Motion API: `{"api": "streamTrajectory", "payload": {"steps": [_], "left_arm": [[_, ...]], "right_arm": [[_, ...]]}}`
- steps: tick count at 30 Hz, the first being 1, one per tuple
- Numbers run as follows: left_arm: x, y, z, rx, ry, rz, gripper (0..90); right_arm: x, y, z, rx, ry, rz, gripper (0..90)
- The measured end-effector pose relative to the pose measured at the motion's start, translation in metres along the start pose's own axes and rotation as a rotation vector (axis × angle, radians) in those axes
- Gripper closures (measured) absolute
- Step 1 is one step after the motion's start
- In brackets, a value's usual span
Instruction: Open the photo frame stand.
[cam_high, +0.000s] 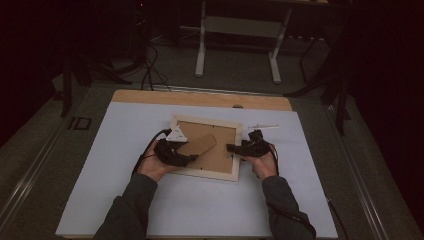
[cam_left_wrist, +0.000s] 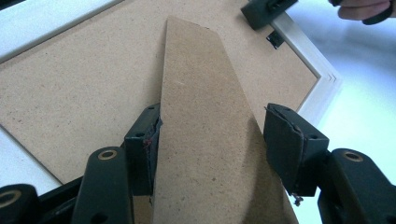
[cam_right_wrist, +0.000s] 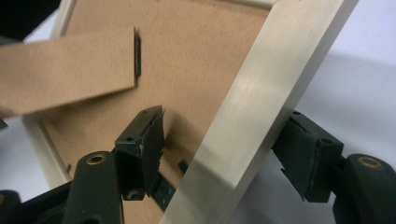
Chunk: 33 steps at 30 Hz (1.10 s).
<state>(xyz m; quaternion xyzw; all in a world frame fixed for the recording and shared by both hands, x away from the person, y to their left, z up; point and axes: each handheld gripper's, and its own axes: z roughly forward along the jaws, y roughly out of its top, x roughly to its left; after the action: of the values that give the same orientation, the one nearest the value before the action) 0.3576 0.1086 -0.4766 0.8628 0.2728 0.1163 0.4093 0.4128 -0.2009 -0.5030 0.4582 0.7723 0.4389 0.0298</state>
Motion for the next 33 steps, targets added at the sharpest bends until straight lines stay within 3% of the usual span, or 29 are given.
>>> {"api": "streamTrajectory", "payload": {"steps": [6,17,26,33], "left_arm": [[0.000,0.000,-0.002,-0.016,-0.005,0.004,43.3],[0.001,-0.001,-0.006,-0.035,-0.029,-0.002,44.3],[0.009,-0.002,-0.005,-0.060,-0.106,-0.097,49.2],[0.015,-0.001,-0.007,-0.058,-0.168,-0.154,54.3]], "right_arm": [[-0.009,0.002,-0.001,-0.043,0.066,0.100,41.5],[-0.008,0.006,-0.008,-0.085,0.091,0.126,49.9],[-0.008,0.007,-0.015,-0.118,0.081,0.118,59.3],[-0.004,0.008,-0.017,-0.135,0.078,0.102,60.0]]}}
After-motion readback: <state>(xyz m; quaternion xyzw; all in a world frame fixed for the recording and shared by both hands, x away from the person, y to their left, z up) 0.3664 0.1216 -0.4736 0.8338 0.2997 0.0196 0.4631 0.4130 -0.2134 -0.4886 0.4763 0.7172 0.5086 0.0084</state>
